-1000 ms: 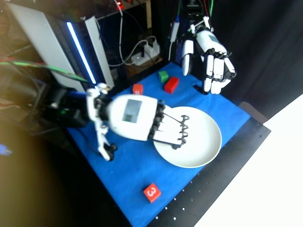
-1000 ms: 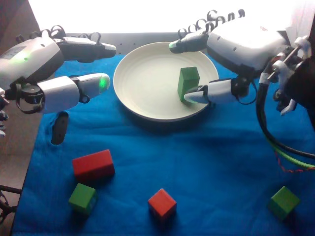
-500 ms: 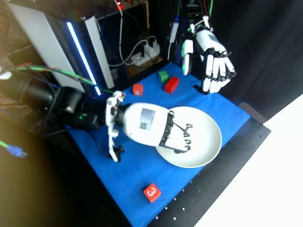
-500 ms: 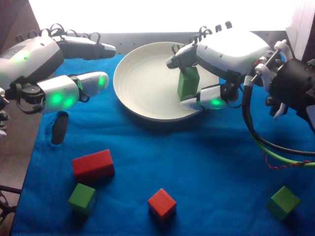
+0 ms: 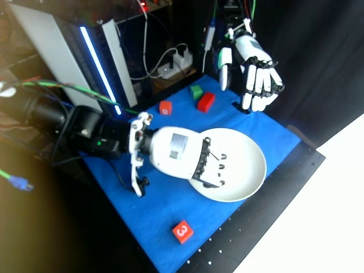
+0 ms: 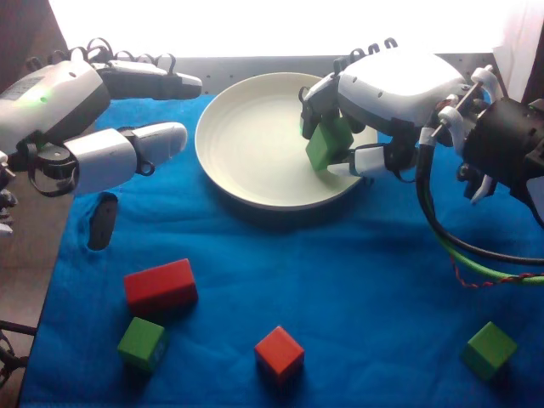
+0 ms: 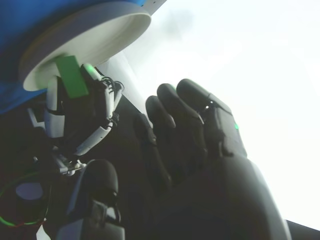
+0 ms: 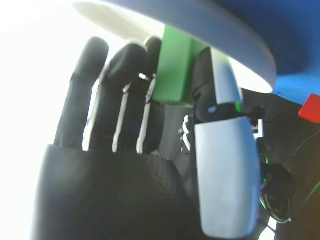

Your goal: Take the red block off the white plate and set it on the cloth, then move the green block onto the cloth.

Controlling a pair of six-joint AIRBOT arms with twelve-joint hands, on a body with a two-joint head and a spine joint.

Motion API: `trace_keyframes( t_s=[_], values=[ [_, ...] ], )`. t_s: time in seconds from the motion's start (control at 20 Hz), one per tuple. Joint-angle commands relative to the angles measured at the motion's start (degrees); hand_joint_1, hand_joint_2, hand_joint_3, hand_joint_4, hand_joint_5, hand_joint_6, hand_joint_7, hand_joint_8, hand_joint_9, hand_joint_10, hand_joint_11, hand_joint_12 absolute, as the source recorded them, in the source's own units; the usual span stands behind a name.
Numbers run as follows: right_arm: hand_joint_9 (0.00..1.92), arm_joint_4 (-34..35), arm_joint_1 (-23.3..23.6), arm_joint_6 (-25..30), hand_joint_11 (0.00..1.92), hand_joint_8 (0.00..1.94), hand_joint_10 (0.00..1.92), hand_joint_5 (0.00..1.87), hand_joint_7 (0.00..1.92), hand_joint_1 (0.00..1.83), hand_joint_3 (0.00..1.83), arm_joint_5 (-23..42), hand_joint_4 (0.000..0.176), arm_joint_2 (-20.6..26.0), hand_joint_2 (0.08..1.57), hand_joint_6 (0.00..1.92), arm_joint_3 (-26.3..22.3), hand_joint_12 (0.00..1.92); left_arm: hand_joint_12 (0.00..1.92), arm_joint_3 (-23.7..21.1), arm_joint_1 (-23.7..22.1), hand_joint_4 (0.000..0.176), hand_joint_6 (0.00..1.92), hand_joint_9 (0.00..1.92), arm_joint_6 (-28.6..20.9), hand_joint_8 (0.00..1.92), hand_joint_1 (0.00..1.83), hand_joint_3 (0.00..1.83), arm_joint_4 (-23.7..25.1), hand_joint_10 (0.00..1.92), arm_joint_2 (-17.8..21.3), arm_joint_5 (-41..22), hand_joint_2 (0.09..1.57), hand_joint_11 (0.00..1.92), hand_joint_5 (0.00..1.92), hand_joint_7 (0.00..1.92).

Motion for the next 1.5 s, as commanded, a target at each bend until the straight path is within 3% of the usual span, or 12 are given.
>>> trace_keyframes(
  t_s=[0.0, 0.1, 0.2, 0.35, 0.55, 0.7, 0.9, 0.95, 1.0, 1.15, 1.25, 1.45],
  values=[
    [0.86, -0.6, 1.4, -0.1, 0.64, 0.94, 1.34, 0.82, 0.94, 1.37, 0.00, -7.2, 0.000, -0.1, 1.15, 1.23, -0.4, 1.45, 1.29, -0.1, -0.3, 0.072, 0.00, 0.50, -0.2, 0.00, 0.38, 0.00, 0.0, 0.19, -0.2, -7.2, 1.33, 0.07, 0.59, 0.60],
    [0.86, -1.2, 2.1, -0.1, 0.68, 1.00, 1.37, 0.79, 0.94, 1.37, 0.00, -8.5, 0.000, 0.8, 1.15, 1.18, -1.6, 1.49, 1.28, -0.1, -0.2, 0.080, 0.00, 0.49, -0.2, 0.00, 0.34, 0.00, -0.1, 0.17, -0.2, -7.3, 1.32, 0.06, 0.59, 0.58],
    [0.78, -2.1, 2.4, -0.1, 0.69, 1.16, 1.49, 0.77, 0.91, 1.36, 0.00, -10.7, 0.000, 3.0, 1.18, 1.08, -3.9, 1.67, 1.29, -0.1, -0.1, 0.062, 0.01, 0.51, -0.2, 0.01, 0.40, 0.00, -0.3, 0.17, -0.1, -7.5, 1.31, 0.07, 0.62, 0.61],
    [0.80, -4.7, 2.4, -0.1, 0.67, 1.09, 1.38, 0.83, 0.97, 1.37, 0.00, -15.9, 0.000, 8.9, 1.15, 1.08, -9.8, 1.59, 1.34, -0.7, 0.6, 0.047, 0.02, 0.55, -0.2, 0.01, 0.41, 0.00, -0.6, 0.18, 0.5, -8.2, 1.30, 0.08, 0.66, 0.65],
    [0.87, -7.4, 1.2, -0.1, 0.67, 1.24, 1.41, 0.86, 0.97, 1.28, 0.00, -19.6, 0.000, 14.9, 1.15, 1.00, -16.1, 1.77, 1.45, -2.1, 2.1, 0.078, 0.00, 0.49, 0.4, 0.00, 0.37, 0.00, -2.0, 0.35, 2.0, -10.2, 1.29, 0.04, 0.66, 0.64],
    [1.01, -7.4, -2.1, -0.1, 0.78, 1.13, 1.30, 0.90, 1.05, 1.27, 0.00, -24.0, 0.000, 18.2, 1.13, 0.95, -19.6, 1.81, 1.49, -2.5, 2.4, 0.039, 0.00, 0.41, 1.0, 0.00, 0.42, 0.00, -2.3, 0.58, 2.3, -10.3, 1.32, 0.04, 0.67, 0.65],
    [0.90, -7.4, -5.6, -0.1, 0.66, 0.78, 1.25, 0.95, 1.13, 1.38, 0.00, -27.5, 0.000, 21.4, 1.09, 0.98, -23.4, 1.67, 1.47, -2.8, 2.9, 0.101, 0.01, 0.35, 1.0, 0.00, 0.42, 0.00, -2.6, 0.58, 2.5, -10.8, 1.31, 0.00, 0.66, 0.62],
    [1.02, -7.4, -6.7, -0.1, 0.82, 1.04, 1.39, 1.06, 1.10, 1.31, 0.00, -28.6, 0.000, 22.3, 1.08, 0.70, -24.4, 1.84, 1.45, -2.8, 3.0, 0.095, 0.00, 0.36, 1.0, 0.00, 0.41, 0.00, -2.7, 0.54, 2.5, -10.9, 1.31, 0.00, 0.66, 0.62],
    [1.06, -7.4, -8.2, -0.1, 0.91, 1.13, 1.51, 1.07, 1.07, 1.29, 0.00, -30.0, 0.000, 23.3, 1.09, 0.63, -25.8, 1.90, 1.46, -2.8, 3.0, 0.082, 0.01, 0.36, 1.0, 0.00, 0.42, 0.00, -2.7, 0.52, 2.5, -10.9, 1.31, 0.00, 0.67, 0.62],
    [1.05, -7.4, -11.0, -0.1, 0.93, 1.19, 1.52, 1.08, 1.04, 1.28, 0.00, -32.7, 0.000, 24.4, 1.09, 0.64, -28.0, 1.89, 1.46, -2.9, 3.1, 0.080, 0.01, 0.37, 1.0, 0.01, 0.41, 0.00, -2.7, 0.52, 2.5, -10.9, 1.31, 0.00, 0.67, 0.64],
    [0.81, -7.4, -12.0, -0.1, 0.80, 1.08, 1.48, 0.95, 1.00, 1.38, 0.00, -33.2, 0.000, 24.5, 1.13, 0.82, -29.3, 1.83, 1.48, -2.9, 3.2, 0.085, 0.00, 0.38, 1.0, 0.01, 0.40, 0.00, -2.7, 0.52, 2.6, -11.1, 1.30, 0.00, 0.66, 0.64],
    [1.08, -7.4, -14.3, 0.7, 0.96, 1.07, 1.35, 1.11, 1.10, 1.29, 0.00, -33.5, 0.000, 24.5, 1.08, 0.61, -31.0, 1.72, 1.48, -3.1, 3.3, 0.077, 0.00, 0.38, 1.1, 0.01, 0.41, 0.00, -2.7, 0.52, 2.6, -11.1, 1.30, 0.00, 0.66, 0.64]
  ],
)
